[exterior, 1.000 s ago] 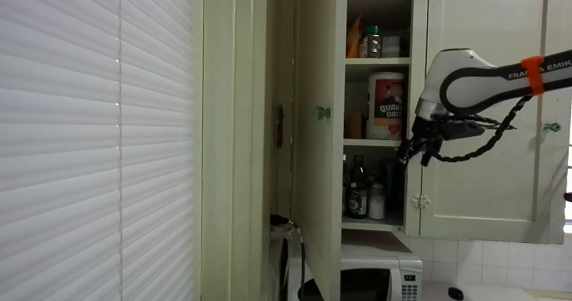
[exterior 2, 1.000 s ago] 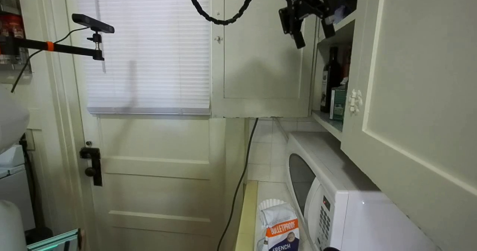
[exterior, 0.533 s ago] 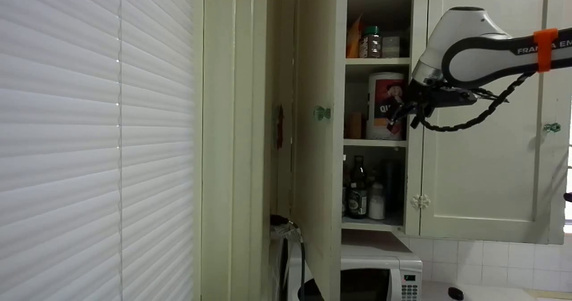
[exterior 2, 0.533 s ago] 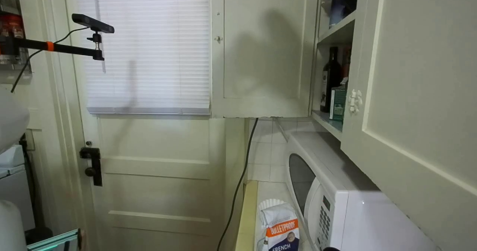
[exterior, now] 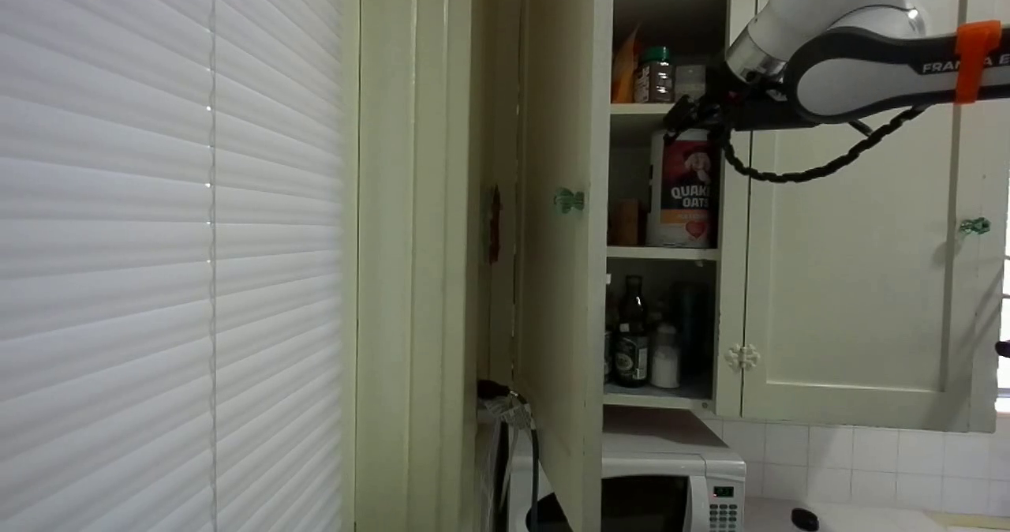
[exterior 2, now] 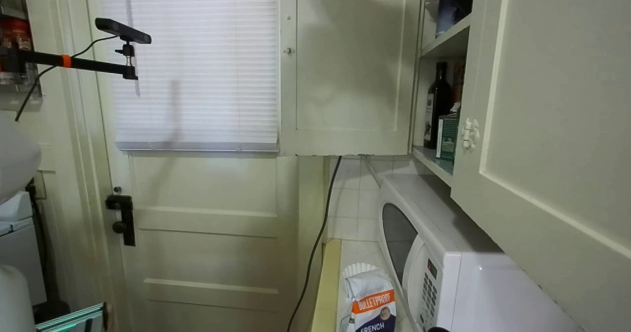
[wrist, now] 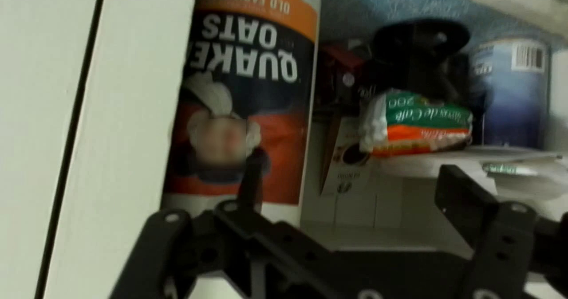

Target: Remove the coffee jar from the open cabinet and put it on the counter.

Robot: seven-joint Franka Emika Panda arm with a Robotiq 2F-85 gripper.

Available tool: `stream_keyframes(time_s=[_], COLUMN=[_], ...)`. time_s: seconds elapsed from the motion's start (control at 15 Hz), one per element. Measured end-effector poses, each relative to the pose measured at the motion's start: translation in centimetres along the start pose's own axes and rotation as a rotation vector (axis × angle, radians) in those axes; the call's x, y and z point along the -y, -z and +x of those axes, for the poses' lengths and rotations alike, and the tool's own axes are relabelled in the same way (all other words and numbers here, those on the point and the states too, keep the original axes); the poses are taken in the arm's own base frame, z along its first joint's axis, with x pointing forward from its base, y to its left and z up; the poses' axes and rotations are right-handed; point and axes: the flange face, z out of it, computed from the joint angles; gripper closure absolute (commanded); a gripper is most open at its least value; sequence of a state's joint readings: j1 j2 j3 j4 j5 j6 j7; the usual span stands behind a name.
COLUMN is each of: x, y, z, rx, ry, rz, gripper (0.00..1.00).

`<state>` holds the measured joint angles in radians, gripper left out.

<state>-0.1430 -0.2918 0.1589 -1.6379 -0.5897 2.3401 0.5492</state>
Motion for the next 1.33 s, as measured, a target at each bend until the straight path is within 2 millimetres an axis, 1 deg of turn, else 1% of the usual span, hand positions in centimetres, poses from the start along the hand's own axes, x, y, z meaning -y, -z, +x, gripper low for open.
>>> stream_keyframes(time_s=[0.2,0.27,0.4,0.6,0.8,0.93,1.13,1.27,1.33], x=[-0.3,-0.4,-0.6,-0.5,-0.4,-0.2,-0.3,-0.5,-0.7], y=[1.8,2.1,2.0,1.8,2.0,2.7,3.7,3.6,3.3], z=[2.6,3.2,3.7,3.7,3.9,4.8,7.0,8.0,8.4], rx=[-0.164,-0.198,-0.216,-0.216,-0.232,-0.294,-0.4,-0.448,-0.463], ry=[-0.031,-0.042,-0.05,-0.05,-0.04,-0.019,0.006,0.012,0.011], rz=[-0.021,-0.027,-0.033,-0.032,-0.032,-0.023,-0.017,-0.021,-0.027], gripper=[0.0,0.0,0.0,0.0,0.0,0.0,0.0,0.0,0.0])
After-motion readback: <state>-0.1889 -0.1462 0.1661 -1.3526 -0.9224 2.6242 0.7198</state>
